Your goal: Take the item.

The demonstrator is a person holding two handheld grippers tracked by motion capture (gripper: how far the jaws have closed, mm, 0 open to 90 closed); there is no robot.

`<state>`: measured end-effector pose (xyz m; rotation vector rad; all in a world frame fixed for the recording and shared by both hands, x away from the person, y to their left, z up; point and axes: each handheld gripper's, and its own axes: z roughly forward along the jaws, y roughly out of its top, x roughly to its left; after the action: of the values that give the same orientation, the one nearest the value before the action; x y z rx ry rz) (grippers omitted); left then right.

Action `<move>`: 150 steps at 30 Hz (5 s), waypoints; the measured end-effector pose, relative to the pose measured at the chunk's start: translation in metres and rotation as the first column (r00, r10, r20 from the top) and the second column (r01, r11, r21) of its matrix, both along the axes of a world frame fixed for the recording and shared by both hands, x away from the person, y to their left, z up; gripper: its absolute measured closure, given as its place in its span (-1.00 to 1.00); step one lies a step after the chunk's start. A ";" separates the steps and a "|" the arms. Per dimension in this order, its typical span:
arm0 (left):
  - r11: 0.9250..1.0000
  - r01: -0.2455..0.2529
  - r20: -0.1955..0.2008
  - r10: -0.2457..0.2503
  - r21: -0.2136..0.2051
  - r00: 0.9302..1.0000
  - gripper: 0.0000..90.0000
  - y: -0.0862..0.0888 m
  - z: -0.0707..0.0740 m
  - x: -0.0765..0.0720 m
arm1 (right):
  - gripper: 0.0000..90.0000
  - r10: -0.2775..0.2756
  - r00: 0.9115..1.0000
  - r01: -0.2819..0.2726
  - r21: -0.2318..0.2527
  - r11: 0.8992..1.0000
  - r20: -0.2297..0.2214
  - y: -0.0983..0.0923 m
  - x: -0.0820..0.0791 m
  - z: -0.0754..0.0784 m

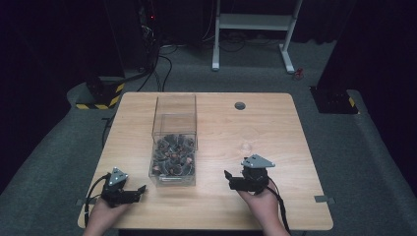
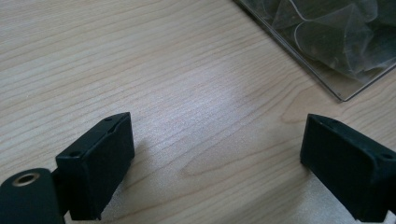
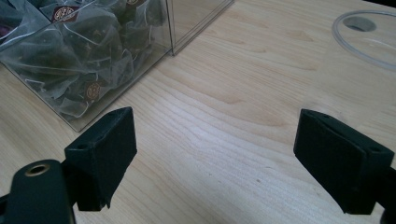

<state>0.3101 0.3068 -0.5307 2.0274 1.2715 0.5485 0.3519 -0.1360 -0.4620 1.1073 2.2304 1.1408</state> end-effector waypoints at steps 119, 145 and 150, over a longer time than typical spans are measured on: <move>1.000 0.001 0.000 -0.001 0.001 1.000 -0.78 0.000 0.000 0.000 | 0.47 0.342 0.940 -0.342 0.037 0.939 -0.002 0.144 0.001 0.021; 1.000 0.000 0.000 0.000 0.000 1.000 -0.78 0.000 0.000 0.000 | 1.00 0.339 0.941 -0.339 0.030 0.940 0.016 0.141 -0.001 0.017; 1.000 0.001 0.000 -0.001 0.001 1.000 -0.78 0.000 0.000 0.000 | 1.00 0.332 0.943 -0.333 0.041 0.942 0.022 0.138 -0.002 0.017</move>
<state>0.3101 0.3069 -0.5307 2.0283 1.2704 0.5486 0.3501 0.0019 -0.4450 0.7484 2.4543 1.3293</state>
